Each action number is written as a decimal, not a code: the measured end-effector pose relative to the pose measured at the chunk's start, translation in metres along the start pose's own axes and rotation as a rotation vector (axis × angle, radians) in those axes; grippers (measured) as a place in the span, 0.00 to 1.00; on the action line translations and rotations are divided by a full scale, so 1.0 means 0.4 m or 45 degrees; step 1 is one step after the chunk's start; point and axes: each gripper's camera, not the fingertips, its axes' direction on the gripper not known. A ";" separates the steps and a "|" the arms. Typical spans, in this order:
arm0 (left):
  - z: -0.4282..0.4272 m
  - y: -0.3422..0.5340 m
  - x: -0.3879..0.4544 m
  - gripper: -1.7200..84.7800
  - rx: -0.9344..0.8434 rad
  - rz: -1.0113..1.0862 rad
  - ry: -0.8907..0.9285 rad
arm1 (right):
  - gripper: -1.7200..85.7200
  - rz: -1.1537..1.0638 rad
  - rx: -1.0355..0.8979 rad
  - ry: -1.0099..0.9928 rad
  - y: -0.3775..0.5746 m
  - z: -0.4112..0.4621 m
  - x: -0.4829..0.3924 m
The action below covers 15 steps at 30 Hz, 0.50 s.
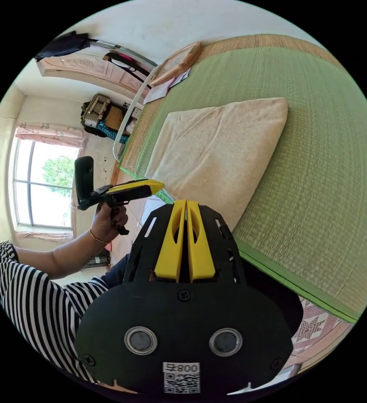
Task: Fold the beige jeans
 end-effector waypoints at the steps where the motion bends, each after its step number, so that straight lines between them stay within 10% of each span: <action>1: 0.030 -0.008 0.005 0.02 -0.060 0.009 -0.043 | 0.02 -0.010 -0.047 0.012 -0.002 0.020 0.001; 15: 0.054 -0.035 -0.033 0.03 -0.069 -0.013 -0.027 | 0.02 0.169 0.027 -0.170 0.120 -0.041 0.145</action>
